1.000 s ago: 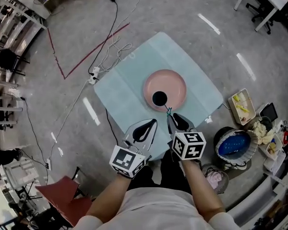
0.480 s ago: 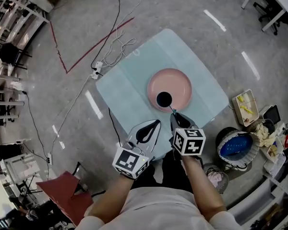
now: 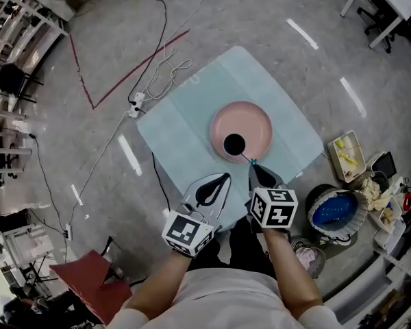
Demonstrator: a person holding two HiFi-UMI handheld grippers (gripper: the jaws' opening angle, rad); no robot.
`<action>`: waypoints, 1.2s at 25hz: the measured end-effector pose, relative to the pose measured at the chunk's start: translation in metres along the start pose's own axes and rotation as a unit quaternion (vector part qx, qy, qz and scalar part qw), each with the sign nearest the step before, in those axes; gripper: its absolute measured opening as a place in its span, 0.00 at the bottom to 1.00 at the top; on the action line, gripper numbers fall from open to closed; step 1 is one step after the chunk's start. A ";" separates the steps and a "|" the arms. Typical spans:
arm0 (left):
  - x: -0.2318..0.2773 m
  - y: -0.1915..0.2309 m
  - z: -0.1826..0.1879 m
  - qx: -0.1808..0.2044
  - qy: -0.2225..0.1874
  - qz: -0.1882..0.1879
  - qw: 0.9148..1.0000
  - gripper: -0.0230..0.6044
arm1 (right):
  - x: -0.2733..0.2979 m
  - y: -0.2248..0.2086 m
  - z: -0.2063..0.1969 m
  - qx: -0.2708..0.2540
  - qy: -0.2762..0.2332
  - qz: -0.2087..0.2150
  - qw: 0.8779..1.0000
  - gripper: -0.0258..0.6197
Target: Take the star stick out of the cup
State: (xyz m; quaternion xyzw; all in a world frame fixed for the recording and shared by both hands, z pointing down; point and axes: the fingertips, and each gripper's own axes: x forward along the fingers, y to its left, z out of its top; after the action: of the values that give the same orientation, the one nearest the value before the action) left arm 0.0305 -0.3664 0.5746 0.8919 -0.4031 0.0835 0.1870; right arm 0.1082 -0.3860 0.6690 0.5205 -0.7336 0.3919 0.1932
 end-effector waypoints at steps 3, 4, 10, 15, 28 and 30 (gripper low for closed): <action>-0.004 -0.005 0.001 0.000 -0.005 -0.007 1.000 0.04 | -0.011 0.000 0.003 -0.002 -0.010 -0.005 1.000 0.09; -0.006 -0.007 0.003 0.002 -0.006 -0.009 1.000 0.05 | -0.016 0.001 0.004 -0.003 -0.014 -0.005 1.000 0.09; -0.024 -0.012 0.010 0.008 -0.015 -0.018 1.000 0.04 | -0.042 0.005 0.010 0.008 -0.044 -0.012 0.999 0.09; -0.047 -0.015 0.020 0.012 -0.027 -0.024 0.999 0.04 | -0.064 0.014 0.015 0.027 -0.077 -0.004 0.997 0.09; -0.107 -0.033 0.042 0.029 -0.046 -0.037 0.998 0.04 | -0.140 0.058 0.020 0.050 -0.158 0.024 0.986 0.09; -0.115 -0.036 0.047 0.031 -0.049 -0.039 0.998 0.04 | -0.152 0.066 0.023 0.051 -0.172 0.031 0.983 0.09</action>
State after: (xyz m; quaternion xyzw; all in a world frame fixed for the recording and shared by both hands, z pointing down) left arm -0.0189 -0.2848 0.4872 0.9152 -0.3744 0.0447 0.1422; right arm 0.1090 -0.3013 0.5253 0.5662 -0.7508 0.3394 0.0249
